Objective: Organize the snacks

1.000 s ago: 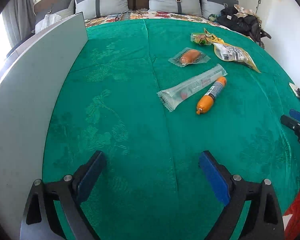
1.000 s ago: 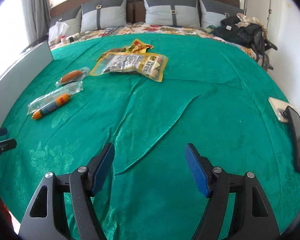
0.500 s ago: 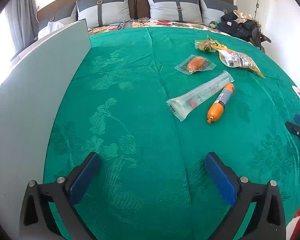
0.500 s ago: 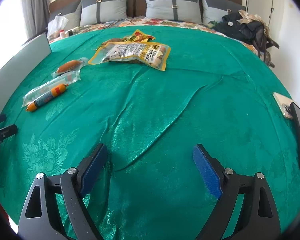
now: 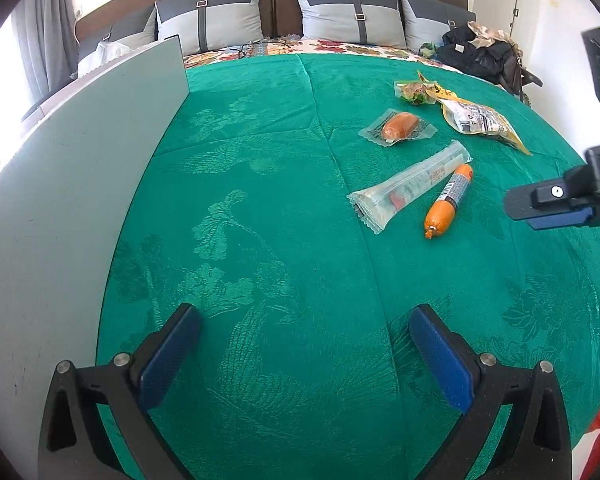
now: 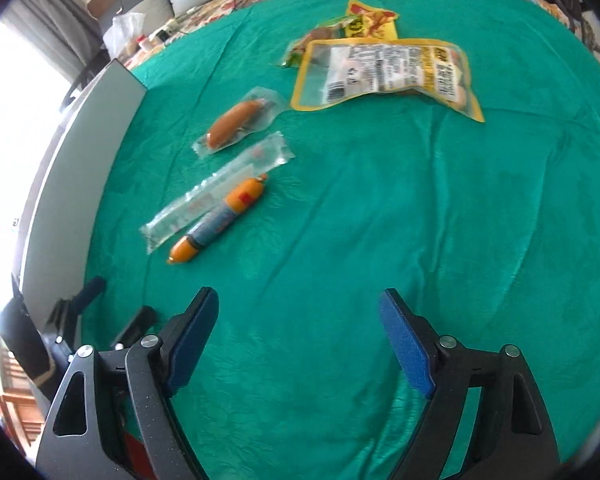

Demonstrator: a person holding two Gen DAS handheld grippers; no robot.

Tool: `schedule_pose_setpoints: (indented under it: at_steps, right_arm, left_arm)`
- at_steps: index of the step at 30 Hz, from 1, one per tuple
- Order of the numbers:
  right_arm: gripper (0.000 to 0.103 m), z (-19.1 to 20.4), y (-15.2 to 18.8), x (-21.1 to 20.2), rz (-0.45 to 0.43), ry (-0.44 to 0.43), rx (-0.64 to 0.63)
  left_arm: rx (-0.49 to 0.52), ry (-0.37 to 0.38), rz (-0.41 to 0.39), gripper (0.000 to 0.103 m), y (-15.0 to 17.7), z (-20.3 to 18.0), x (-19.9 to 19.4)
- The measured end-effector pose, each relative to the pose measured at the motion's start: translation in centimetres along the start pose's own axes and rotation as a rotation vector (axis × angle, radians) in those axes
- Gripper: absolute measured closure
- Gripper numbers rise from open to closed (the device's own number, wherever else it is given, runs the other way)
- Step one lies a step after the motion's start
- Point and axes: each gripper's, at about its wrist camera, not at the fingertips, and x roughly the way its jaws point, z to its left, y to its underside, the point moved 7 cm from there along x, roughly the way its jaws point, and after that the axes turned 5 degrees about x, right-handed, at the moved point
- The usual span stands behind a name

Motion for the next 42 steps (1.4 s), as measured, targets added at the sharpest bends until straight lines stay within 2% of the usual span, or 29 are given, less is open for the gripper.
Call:
schedule_pose_setpoints:
  at_steps: [1,4,6,7,9,11,16,18,19,20,22,24,27,29,32,34,36,37,39,42]
  right_arm:
    - [0.054,1.2,-0.5,1.0,0.014,0.003,0.007]
    - [0.056,3.1,-2.0,3.1,-0.003,0.050,0.046]
    - [0.056,3.7,-2.4,4.1,-0.011,0.112,0.017]
    - [0.058,4.0,-2.5,4.2,-0.020,0.144,-0.021]
    - [0.072,4.2,-2.3,4.2,0.001,0.211,-0.113]
    - [0.085,3.4,-1.9,3.5,0.017,0.227,-0.160]
    - [0.086,-2.2,-1.3,-0.1,0.010,0.343,-0.300]
    - [0.082,-4.4,-1.0,-0.9,0.026,0.293,-0.301]
    - [0.076,-5.3,-0.9,-1.3,0.022,0.249,-0.281]
    - [0.055,-5.9,-0.9,-1.9,0.003,0.213,-0.266]
    - [0.032,-7.0,-0.1,-3.2,-0.078,0.181,-0.273]
    - [0.034,-7.8,1.5,-4.1,-0.146,0.175,-0.310]
    - [0.034,-7.9,3.7,-4.9,-0.281,0.225,-0.425]
    - [0.034,-7.7,4.4,-4.5,-0.316,0.242,-0.480]
    - [0.034,-7.4,4.8,-3.3,-0.317,0.271,-0.521]
    - [0.034,-7.2,4.2,-3.0,-0.307,0.256,-0.492]
    - [0.026,-8.2,3.8,-2.6,-0.296,0.191,-0.396]
    - [0.020,-8.7,3.7,-2.7,-0.320,0.159,-0.359]
    - [0.019,-8.3,4.0,-2.6,-0.321,0.190,-0.391]
    - [0.017,-8.2,3.9,-2.5,-0.317,0.177,-0.384]
  left_arm:
    - [0.000,0.000,0.000,0.000,0.0,0.0,0.0]
    - [0.000,0.000,0.000,0.000,0.0,0.0,0.0]
    - [0.000,0.001,0.000,0.000,0.0,0.0,0.0]
    - [-0.001,0.002,0.000,0.000,0.0,0.0,0.0]
    - [-0.002,0.003,0.000,0.000,0.0,0.1,0.0]
    - [-0.002,0.004,0.000,0.000,-0.1,0.1,-0.1]
    - [-0.002,0.003,0.000,0.000,-0.1,0.0,0.0]
    - [-0.002,0.003,0.000,0.000,-0.1,0.0,-0.1]
    - [-0.002,0.003,0.000,0.000,-0.1,0.0,0.0]
    - [-0.002,0.003,0.000,0.000,-0.1,0.0,0.0]
    - [-0.002,0.003,0.000,0.000,-0.1,0.1,0.0]
    - [-0.002,0.003,0.000,0.000,-0.1,0.0,0.0]
    - [-0.002,0.003,0.000,0.000,-0.1,0.0,0.0]
    - [-0.002,0.003,0.000,0.000,-0.1,0.0,0.0]
    - [-0.002,0.002,0.001,0.000,-0.1,0.1,0.0]
    - [-0.002,0.001,0.001,0.000,-0.1,0.1,0.0]
    - [-0.003,-0.001,0.002,0.000,-0.1,0.1,0.1]
    - [-0.002,-0.002,0.002,0.000,-0.1,0.1,0.1]
    - [-0.001,-0.004,0.003,0.000,-0.1,0.1,0.1]
    - [-0.007,-0.014,0.016,0.000,-0.4,0.0,0.4]
